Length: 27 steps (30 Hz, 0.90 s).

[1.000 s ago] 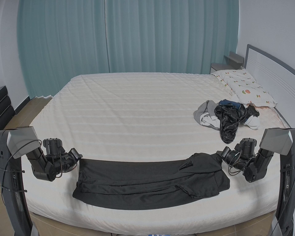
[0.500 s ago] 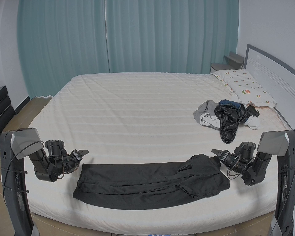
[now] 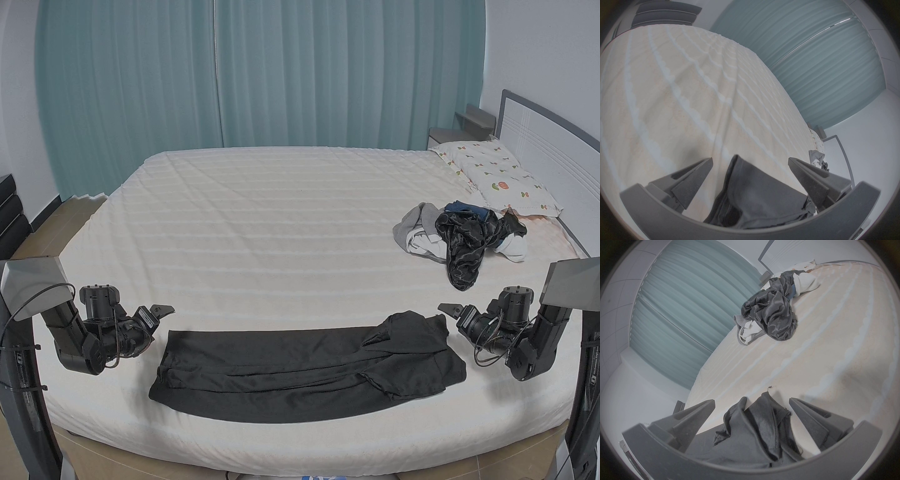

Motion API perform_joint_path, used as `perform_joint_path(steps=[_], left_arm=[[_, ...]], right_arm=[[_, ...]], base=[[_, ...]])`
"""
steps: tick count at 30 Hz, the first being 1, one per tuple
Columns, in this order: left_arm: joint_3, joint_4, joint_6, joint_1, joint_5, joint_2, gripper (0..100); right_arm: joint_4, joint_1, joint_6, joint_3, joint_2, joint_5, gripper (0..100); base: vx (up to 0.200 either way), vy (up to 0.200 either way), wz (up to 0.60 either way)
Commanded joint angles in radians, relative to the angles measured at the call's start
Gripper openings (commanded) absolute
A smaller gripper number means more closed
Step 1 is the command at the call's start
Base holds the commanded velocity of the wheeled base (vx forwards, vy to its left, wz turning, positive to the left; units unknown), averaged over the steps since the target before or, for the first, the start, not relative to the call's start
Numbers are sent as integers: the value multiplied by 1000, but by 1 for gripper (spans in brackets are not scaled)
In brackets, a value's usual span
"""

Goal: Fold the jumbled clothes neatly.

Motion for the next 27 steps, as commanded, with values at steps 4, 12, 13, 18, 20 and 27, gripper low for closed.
perform_joint_path(steps=[4, 12, 13, 18, 20, 27], left_arm=[[24, 3, 5, -20, 2, -47, 100], [153, -5, 2, -46, 4, -93, 100], [173, -5, 2, -51, 13, -96, 100], [253, 9, 2, -65, 39, -135, 100], [277, 4, 2, -69, 45, -141, 100], [371, -5, 1, -85, 67, -147, 100]], right_arm=[[-1, 11, 2, 74, -25, -4, 100], [-7, 25, 6, 112, -25, -53, 100], [-6, 33, 9, 114, -26, -71, 100], [-6, 79, 83, 146, -51, -114, 100], [-7, 91, 94, 163, -55, -116, 100], [-12, 99, 138, 209, -57, -120, 100]], base=[[0, 0, 0], [0, 0, 0], [0, 0, 0], [0, 0, 0], [0, 0, 0], [0, 0, 0]])
